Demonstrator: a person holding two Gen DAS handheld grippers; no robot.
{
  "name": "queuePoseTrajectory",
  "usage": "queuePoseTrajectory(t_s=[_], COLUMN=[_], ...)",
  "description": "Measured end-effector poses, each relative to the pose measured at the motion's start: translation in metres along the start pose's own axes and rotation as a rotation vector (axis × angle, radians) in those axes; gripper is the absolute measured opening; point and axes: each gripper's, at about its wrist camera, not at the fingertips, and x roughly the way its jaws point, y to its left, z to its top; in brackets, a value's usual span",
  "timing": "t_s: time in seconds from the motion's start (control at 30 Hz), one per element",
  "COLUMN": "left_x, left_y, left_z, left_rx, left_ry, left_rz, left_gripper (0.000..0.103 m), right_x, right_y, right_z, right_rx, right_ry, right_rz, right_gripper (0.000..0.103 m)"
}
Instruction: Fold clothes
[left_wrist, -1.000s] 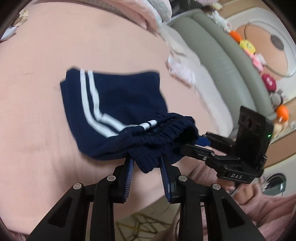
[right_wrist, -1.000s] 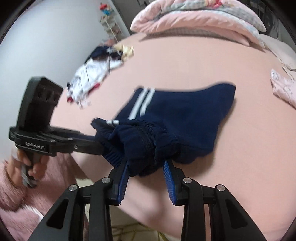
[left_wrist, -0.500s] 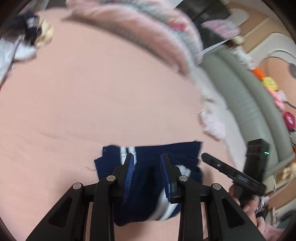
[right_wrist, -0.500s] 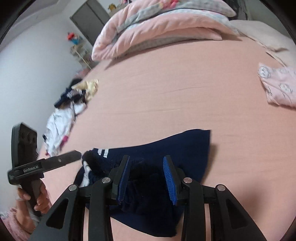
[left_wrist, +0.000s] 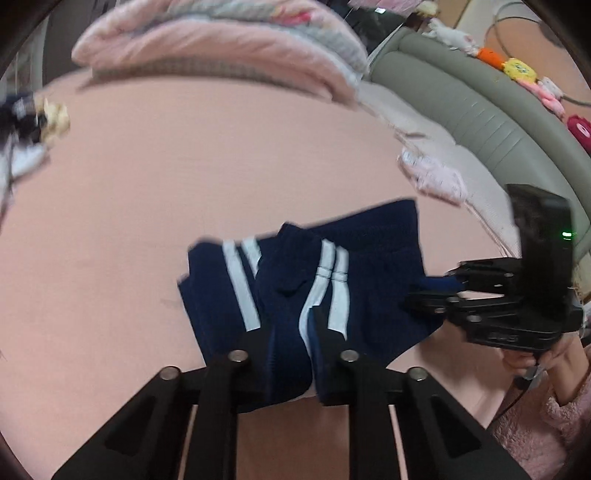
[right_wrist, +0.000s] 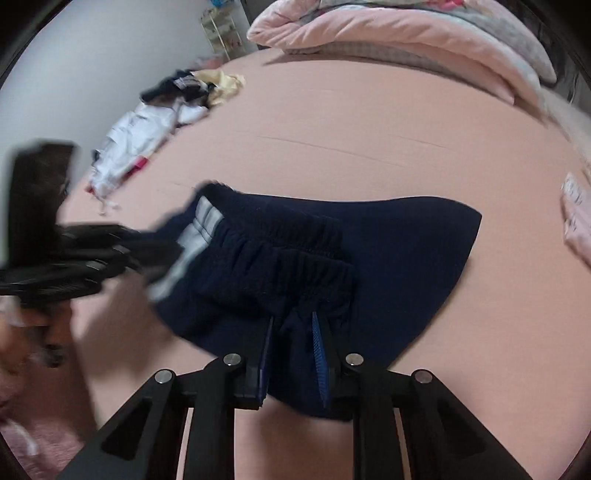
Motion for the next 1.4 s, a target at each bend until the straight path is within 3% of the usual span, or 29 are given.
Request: queuePoseTrajectory(t_s=[0.13,0.2,0.3,0.33,0.43,0.5,0.6,0.67,0.73,0.87,0.93,0.97,1.03,1.07,1.1,1.2,1.27,1.33,1.4], left_x=[-0.024,-0.014,0.027,0.044,0.022,-0.009,-0.025,-0.025,0.0,0.031,0.018,0.011,-0.005,-0.015,-0.021,-0.013,0.013,0.03,0.022], left_y=[0.019,0.036,0.062,0.054,0.052,0.044,0.021,0.009,-0.011,-0.001,0.017,0.022,0.032,0.036,0.035,0.015,0.007,0.026,0.042], left_z=[0.004,0.007,0.001,0.006,0.012,0.016,0.017,0.007,0.0,-0.013,-0.013,-0.01,-0.004,0.001,0.007,0.018,0.018,0.009,0.007], left_rx=[0.007,-0.03,-0.116,-0.127,-0.112,-0.08,0.021,0.113,0.173,0.134,0.044,0.026,-0.01,-0.032,-0.038,0.056,0.096,0.082,0.013], left_ry=[-0.068,-0.025,0.088,0.086,0.024,-0.094,-0.133,-0.087,-0.013,0.119,0.117,0.105,0.075,0.033,0.003,-0.017,0.044,0.144,0.131], left_rz=[0.018,0.025,0.041,0.028,0.067,0.128,0.108,0.095,0.076,0.158,0.113,0.147,0.207,0.182,0.137,0.101,0.094,0.166,0.178], left_gripper=[0.01,0.011,0.019,0.019,0.026,0.026,0.026,0.026,0.026,0.026,0.026,0.026,0.026,0.026,0.026,0.026,0.026,0.026,0.021], right_x=[-0.008,-0.01,0.022,0.03,0.012,-0.01,-0.036,-0.033,-0.013,0.016,0.004,-0.003,-0.019,-0.027,-0.034,-0.033,-0.021,0.001,0.006], right_y=[-0.004,-0.008,-0.021,-0.023,-0.024,-0.023,-0.008,0.003,0.019,0.02,0.002,-0.007,-0.024,-0.03,-0.035,-0.023,-0.012,-0.008,-0.022], right_z=[0.02,0.029,0.028,0.026,0.024,0.024,0.026,0.029,0.029,0.02,0.021,0.023,0.025,0.026,0.028,0.043,0.053,0.057,0.054], right_rx=[0.042,0.089,0.147,0.152,0.183,0.18,0.13,0.079,0.021,-0.026,0.048,0.079,0.135,0.153,0.163,0.133,0.097,0.072,0.114], right_ry=[-0.106,-0.149,-0.067,-0.053,-0.104,-0.172,-0.237,-0.185,-0.087,0.046,0.051,0.057,0.033,0.003,-0.03,-0.098,-0.101,-0.046,-0.032], right_rz=[-0.018,-0.029,-0.048,-0.051,-0.046,-0.073,-0.124,-0.068,-0.049,-0.099,-0.056,-0.062,-0.11,-0.151,-0.174,-0.087,-0.06,-0.088,-0.082], right_gripper=[0.012,0.012,0.028,0.028,0.028,0.029,0.029,0.029,0.029,0.024,0.024,0.024,0.029,0.031,0.031,0.031,0.031,0.031,0.027])
